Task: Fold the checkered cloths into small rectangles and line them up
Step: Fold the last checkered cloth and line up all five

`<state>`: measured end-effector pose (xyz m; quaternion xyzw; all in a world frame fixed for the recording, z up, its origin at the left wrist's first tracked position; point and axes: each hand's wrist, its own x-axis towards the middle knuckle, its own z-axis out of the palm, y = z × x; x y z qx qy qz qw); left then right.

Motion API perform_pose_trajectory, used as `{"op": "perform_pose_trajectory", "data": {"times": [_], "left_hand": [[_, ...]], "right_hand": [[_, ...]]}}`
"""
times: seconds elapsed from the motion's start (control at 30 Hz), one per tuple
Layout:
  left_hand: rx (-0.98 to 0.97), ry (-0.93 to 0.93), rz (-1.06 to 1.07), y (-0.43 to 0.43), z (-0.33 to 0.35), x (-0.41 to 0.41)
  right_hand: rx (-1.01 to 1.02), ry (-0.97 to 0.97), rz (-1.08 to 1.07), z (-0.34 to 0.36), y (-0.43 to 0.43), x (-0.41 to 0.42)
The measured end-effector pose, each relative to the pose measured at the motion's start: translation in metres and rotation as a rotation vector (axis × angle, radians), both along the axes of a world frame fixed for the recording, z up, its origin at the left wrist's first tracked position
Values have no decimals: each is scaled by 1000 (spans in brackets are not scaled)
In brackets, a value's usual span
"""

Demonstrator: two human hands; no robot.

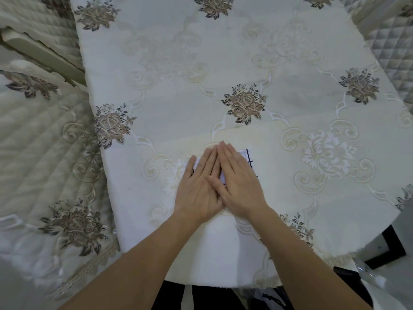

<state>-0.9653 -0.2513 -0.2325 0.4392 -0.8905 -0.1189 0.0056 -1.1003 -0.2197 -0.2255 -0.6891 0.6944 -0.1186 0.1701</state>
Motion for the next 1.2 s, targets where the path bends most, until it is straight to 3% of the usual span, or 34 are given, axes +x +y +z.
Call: {"op": "perform_pose_trajectory", "data": {"times": [0.17, 0.4, 0.57, 0.77, 1.2], "left_hand": [[-28, 6, 6, -1, -3, 17], [-20, -41, 57, 5, -2, 32], [-44, -77, 189, 6, 17, 28], [-20, 37, 11, 3, 2, -15], [-21, -56, 122, 12, -4, 44]], "right_hand": [[-6, 201, -15, -6, 8, -14], [58, 313, -101, -5, 16, -32], [58, 330, -109, -5, 16, -31], [76, 335, -99, -8, 14, -32], [124, 297, -195, -5, 17, -31]]}}
